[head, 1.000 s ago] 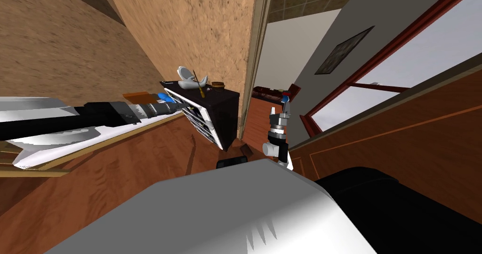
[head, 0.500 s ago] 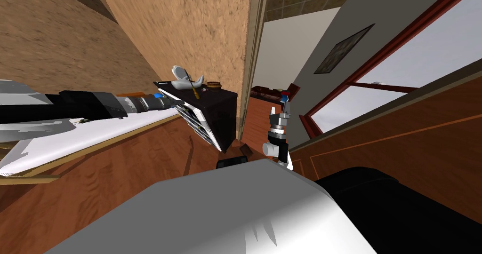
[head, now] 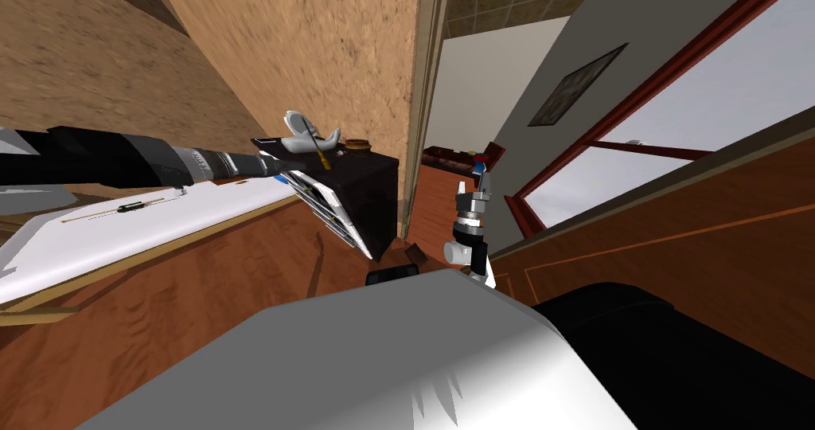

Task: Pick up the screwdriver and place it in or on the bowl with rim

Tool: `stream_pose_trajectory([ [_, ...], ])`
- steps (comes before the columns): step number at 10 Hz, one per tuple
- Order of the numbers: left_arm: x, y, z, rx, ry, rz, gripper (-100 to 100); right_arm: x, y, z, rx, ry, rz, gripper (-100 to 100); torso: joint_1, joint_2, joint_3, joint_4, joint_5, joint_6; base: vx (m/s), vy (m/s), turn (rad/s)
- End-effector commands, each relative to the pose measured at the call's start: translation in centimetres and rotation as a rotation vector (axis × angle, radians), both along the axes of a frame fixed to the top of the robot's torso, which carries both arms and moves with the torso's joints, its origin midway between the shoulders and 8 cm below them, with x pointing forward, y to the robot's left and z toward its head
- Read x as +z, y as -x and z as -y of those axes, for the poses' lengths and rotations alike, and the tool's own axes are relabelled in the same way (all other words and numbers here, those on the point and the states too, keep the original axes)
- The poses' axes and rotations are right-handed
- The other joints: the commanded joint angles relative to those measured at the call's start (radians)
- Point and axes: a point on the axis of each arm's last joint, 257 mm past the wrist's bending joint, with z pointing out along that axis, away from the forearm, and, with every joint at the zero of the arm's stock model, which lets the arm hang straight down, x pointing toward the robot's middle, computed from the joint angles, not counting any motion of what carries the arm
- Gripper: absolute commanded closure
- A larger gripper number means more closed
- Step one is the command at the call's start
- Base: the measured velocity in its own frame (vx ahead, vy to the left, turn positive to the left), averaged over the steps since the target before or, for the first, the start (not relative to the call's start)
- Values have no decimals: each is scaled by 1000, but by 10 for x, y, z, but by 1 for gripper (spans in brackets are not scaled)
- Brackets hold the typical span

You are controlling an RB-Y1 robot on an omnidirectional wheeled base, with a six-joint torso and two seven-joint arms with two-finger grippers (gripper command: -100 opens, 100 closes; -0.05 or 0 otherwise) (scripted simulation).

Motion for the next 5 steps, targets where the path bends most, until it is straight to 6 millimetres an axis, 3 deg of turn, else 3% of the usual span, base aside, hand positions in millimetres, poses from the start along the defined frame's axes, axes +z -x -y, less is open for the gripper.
stream_pose_trajectory([
  [1, 6, -1, -4, 4, -31, 3, -100, 0, 0, 0, 0, 0, 0, 0, 0, 0, 0, 0, 0, 0, 30, -16, -19],
  [3, 16, -3, -10, 11, -69, 9, -100, 0, 0, 0, 0, 0, 0, 0, 4, 2, 1, 0, 1, 0, 41, -4, -48],
  [5, 26, -5, -14, 18, -104, 16, -100, 0, 0, 0, 0, 0, 0, 0, 1, -1, 0, 0, 1, 0, 89, -55, 5],
])
